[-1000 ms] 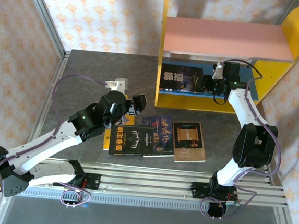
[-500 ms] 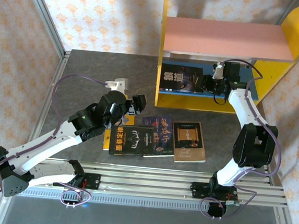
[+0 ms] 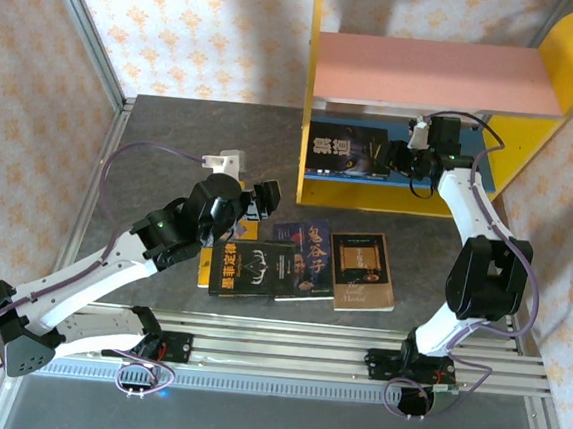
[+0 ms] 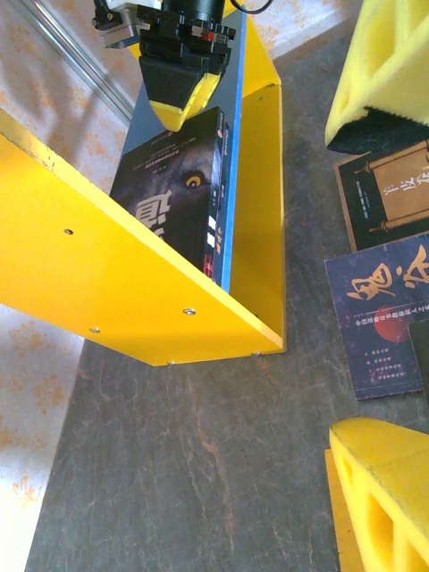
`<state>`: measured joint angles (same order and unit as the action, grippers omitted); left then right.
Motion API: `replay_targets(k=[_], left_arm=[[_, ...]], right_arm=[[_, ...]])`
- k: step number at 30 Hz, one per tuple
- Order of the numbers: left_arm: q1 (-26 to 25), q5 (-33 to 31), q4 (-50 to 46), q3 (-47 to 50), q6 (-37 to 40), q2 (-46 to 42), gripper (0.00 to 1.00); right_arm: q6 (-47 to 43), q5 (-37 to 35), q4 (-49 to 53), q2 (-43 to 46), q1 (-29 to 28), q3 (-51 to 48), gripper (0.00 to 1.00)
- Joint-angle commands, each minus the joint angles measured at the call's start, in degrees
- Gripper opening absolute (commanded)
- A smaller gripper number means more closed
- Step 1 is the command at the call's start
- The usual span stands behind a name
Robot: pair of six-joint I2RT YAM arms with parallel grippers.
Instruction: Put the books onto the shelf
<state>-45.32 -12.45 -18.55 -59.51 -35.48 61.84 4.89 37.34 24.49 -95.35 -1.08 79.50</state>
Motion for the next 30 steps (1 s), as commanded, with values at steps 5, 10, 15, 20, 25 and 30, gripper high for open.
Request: replay_targets(k=[5,10,15,20,25,30], left_arm=[[0.4,-1.2,0.7,0.5,0.4,-1.3,0.78],[0.5,-1.4,0.6,0.6,0.5,-1.3,0.78],[0.4,-1.3,0.6,0.5,0.4,-1.3,0.78],[0.5,-1.4,0.5,0.7,0.3,-1.3,0.78],[0.4,-1.4,0.2,0.7,0.3,-1.5,0.78],[0.4,-1.8,0.1,1.1,0.2,-2.3,0.78]], right_arm=[[0.6,2.6,-2.4,-1.5,-1.1,2.5,0.43],[0.7,2.7,-2.7,-2.1,-1.2,2.5,0.43],[0.5,2.7,-2.6,-2.4,-1.3,2.2,0.43],[0.6,2.9,-2.9,-2.6,-1.4,1.8,0.43],[0.9,3.3,-3.6,-3.1,-1.5,1.7,0.43],[1.4,3.5,-4.2,-3.2,-1.7,2.2,0.43]])
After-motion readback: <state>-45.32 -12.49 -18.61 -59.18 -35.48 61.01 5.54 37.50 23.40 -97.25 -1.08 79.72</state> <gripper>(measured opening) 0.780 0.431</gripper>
